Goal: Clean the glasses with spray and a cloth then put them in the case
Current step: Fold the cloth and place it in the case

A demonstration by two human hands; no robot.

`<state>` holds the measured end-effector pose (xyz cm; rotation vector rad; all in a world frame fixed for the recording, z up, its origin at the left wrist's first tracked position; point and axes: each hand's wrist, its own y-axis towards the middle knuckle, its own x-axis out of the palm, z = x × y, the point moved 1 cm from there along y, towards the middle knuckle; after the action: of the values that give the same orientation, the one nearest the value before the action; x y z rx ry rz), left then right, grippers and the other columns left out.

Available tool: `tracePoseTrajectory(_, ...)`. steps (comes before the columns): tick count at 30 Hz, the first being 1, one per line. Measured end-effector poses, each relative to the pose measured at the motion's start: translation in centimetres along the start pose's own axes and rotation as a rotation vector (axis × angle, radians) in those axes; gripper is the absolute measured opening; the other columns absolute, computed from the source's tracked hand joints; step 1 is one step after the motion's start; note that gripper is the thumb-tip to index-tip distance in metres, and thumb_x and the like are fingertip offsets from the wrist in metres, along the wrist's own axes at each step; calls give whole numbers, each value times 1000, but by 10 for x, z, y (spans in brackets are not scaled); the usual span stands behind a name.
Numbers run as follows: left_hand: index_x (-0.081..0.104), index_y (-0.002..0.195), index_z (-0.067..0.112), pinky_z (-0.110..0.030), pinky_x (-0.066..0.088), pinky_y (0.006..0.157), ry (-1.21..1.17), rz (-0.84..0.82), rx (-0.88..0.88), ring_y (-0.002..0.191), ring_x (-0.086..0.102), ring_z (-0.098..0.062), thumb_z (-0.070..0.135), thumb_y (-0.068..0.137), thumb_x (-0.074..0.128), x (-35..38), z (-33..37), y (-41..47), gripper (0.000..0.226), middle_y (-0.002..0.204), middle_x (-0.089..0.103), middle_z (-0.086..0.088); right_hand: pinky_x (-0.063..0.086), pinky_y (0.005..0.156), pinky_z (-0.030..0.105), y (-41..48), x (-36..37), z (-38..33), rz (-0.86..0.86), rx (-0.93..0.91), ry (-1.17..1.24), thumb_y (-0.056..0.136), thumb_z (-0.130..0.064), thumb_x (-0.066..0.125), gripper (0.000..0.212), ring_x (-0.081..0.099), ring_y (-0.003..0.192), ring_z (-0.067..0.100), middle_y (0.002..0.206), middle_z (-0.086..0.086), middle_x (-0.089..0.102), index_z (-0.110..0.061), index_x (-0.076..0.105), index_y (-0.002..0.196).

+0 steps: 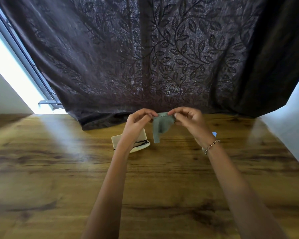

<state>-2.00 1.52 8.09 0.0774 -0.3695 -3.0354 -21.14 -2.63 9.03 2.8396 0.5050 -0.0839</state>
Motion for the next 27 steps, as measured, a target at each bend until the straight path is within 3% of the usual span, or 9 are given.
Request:
tracePoseTrajectory(3,70,90,11,-20,53,79,13,46,-13,83,65,-7,13,87,65,1,0,0,6,86,72,3,53,70,18,1,0,0,16,-22,-21,86,-10,66,14,66,84,5,89,-4,74,-20,75,86)
tracePoseTrajectory(7,67,101,14,-14,50,74,100,91,16,81,65,-4,11,81,71,2,1,4,21,86,70,0,55,75,22,5,-2,-2,65,-86,-69,79,-8,73,18,68,87,7,89,-7,74,-21,73,91)
tracePoseTrajectory(10,66,111,18,-14,50,76,149,69,-11,84,65,-2,12,82,72,0,1,6,30,89,70,0,53,74,17,6,-3,-3,73,-110,-132,78,-8,74,21,68,86,6,89,-10,74,-26,74,87)
tracePoseTrajectory(15,70,96,7,-12,49,70,32,33,-23,76,64,2,1,84,66,2,1,5,14,80,70,9,51,72,14,6,0,-3,63,-135,-113,82,-7,68,19,68,86,7,89,-6,74,-26,72,83)
tracePoseTrajectory(19,68,88,14,-25,54,76,-55,46,-80,77,66,-7,0,88,60,5,0,5,16,78,71,4,50,66,14,5,5,-4,42,-147,-107,85,-7,64,21,63,74,2,79,-10,71,-27,69,82)
tracePoseTrajectory(21,68,87,15,-23,54,72,-63,46,-87,75,65,-4,0,89,58,6,0,6,18,76,70,9,49,64,13,6,5,-4,57,-137,-87,85,-5,62,24,62,76,-1,81,-12,71,-27,71,82)
tracePoseTrajectory(23,69,87,16,-19,52,68,-77,42,-102,73,63,-3,3,91,55,6,0,6,19,75,69,11,51,65,17,7,4,-3,68,-107,-90,85,-7,59,25,61,79,0,83,-13,71,-27,73,80)
tracePoseTrajectory(25,71,86,17,-24,53,70,-137,44,-149,76,64,-10,9,93,52,5,-1,7,21,80,70,6,58,71,31,7,2,-1,62,-51,-73,86,-14,58,21,63,83,7,87,-9,72,-27,74,82)
tracePoseTrajectory(27,74,84,18,-29,55,71,-181,53,-200,79,66,-16,23,93,55,3,0,7,21,85,71,-1,58,78,36,7,2,-1,46,-24,-48,86,-21,62,13,65,87,11,91,-5,73,-25,75,85)
